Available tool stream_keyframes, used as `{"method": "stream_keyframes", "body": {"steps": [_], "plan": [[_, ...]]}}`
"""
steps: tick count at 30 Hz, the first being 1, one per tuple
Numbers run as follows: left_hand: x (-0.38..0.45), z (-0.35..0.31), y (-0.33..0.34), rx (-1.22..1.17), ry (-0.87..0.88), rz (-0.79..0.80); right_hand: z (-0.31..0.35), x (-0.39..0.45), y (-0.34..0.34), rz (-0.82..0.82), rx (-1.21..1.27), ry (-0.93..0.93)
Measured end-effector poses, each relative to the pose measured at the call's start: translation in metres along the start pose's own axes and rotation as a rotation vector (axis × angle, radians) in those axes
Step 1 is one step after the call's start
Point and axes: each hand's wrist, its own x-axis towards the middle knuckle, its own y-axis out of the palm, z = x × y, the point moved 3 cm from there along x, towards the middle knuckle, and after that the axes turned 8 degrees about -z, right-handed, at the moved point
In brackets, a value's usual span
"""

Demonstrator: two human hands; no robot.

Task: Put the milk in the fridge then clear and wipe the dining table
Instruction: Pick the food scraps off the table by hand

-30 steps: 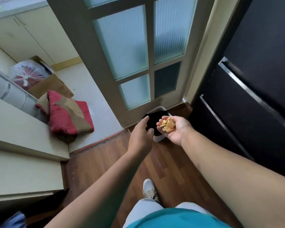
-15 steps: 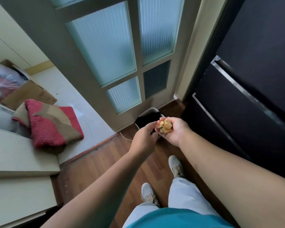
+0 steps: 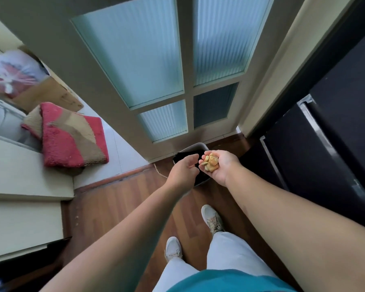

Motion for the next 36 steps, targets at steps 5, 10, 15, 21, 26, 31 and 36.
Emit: {"method": "stream_keyframes", "body": {"steps": [5,10,15,21,26,31,36], "plan": [[0.033,-0.013,0.02,-0.171,-0.141,-0.004,0.026,0.026,0.01,-0.015,-0.09,-0.009],[0.06,-0.004,0.024,-0.272,-0.258,-0.064,0.04,0.051,0.018,-0.002,-0.146,0.014],[0.064,0.007,0.013,-0.347,-0.34,-0.165,0.043,0.058,0.024,0.003,-0.276,0.041],[0.062,-0.002,-0.011,-0.47,-0.356,-0.308,0.047,0.042,0.057,0.146,-0.33,0.041],[0.044,-0.019,-0.049,-0.551,-0.32,-0.456,0.036,0.005,0.11,0.314,-0.459,-0.05],[0.009,-0.02,-0.101,-0.637,-0.293,-0.627,0.003,-0.052,0.164,0.452,-0.531,-0.13],[-0.043,-0.009,-0.17,-0.669,-0.222,-0.813,-0.034,-0.133,0.212,0.596,-0.677,-0.263]]}}
